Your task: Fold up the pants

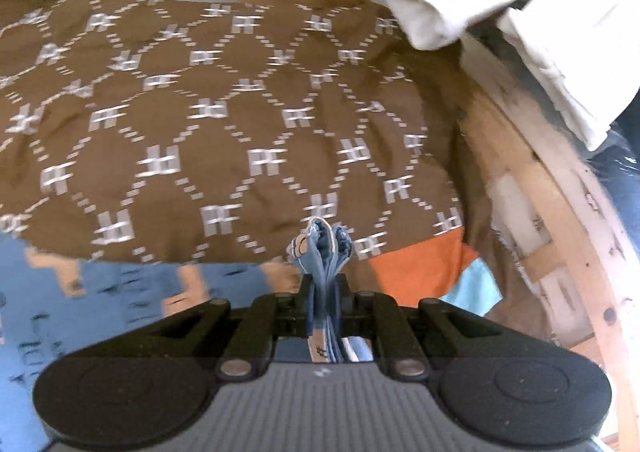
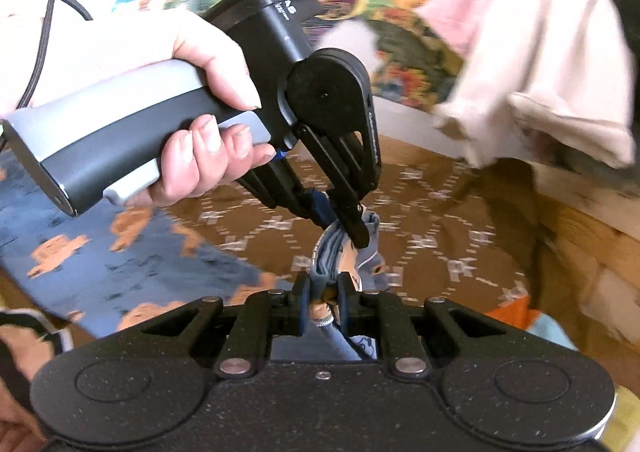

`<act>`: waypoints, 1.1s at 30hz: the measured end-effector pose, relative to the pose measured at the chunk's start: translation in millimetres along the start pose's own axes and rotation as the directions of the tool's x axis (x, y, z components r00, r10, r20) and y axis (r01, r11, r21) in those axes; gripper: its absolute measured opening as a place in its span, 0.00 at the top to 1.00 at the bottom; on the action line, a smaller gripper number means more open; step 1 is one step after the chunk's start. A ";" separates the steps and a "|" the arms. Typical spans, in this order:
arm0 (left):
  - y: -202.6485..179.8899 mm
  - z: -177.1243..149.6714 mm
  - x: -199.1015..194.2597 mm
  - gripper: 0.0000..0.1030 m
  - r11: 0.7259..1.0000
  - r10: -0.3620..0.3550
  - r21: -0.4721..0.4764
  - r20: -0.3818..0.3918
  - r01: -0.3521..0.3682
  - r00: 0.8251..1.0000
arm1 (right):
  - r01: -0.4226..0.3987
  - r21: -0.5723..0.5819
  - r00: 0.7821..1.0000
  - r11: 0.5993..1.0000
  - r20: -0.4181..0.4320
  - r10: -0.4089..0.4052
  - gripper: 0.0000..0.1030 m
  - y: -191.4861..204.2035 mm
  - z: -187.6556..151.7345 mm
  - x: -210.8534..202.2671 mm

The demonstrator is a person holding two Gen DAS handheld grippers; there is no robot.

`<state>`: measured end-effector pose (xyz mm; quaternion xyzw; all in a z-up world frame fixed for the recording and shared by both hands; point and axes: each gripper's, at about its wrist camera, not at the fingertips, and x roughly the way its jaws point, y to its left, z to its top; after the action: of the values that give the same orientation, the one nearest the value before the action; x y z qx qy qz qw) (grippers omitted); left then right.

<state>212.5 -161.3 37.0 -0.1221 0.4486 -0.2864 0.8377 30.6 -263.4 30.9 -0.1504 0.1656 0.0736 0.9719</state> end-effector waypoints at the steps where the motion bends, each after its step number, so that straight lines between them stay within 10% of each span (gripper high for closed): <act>1: 6.8 -3.1 -3.5 0.90 1.000 0.006 -0.006 0.004 -0.006 1.000 | -0.023 -0.003 1.000 1.000 -0.003 0.023 0.85 4.4 -0.1 -0.6; 14: 89.1 -42.4 -10.1 0.90 0.997 0.073 -0.005 -0.021 -0.073 0.997 | -0.245 0.001 0.960 0.970 -0.140 0.243 0.86 58.2 -7.5 28.1; 21: 108.8 -50.9 -4.9 0.85 0.998 0.047 -0.028 -0.036 -0.048 0.998 | -0.268 -0.006 0.948 0.963 -0.179 0.263 0.85 66.3 -14.8 39.7; 25: 117.4 -52.0 -6.3 0.62 0.997 0.047 -0.066 -0.036 -0.049 0.998 | -0.270 0.000 0.946 0.963 -0.187 0.266 0.80 62.1 -14.8 46.3; 33: 123.1 -49.4 -0.8 0.60 0.990 0.049 -0.128 -0.052 -0.055 0.997 | -0.252 -0.056 0.953 0.966 -0.186 0.238 0.64 67.2 -18.2 45.3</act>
<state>217.2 -59.0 -47.4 -0.1574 0.4895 -0.2379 0.8240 54.5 -201.6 -19.1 -0.1730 0.2658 0.1863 0.9299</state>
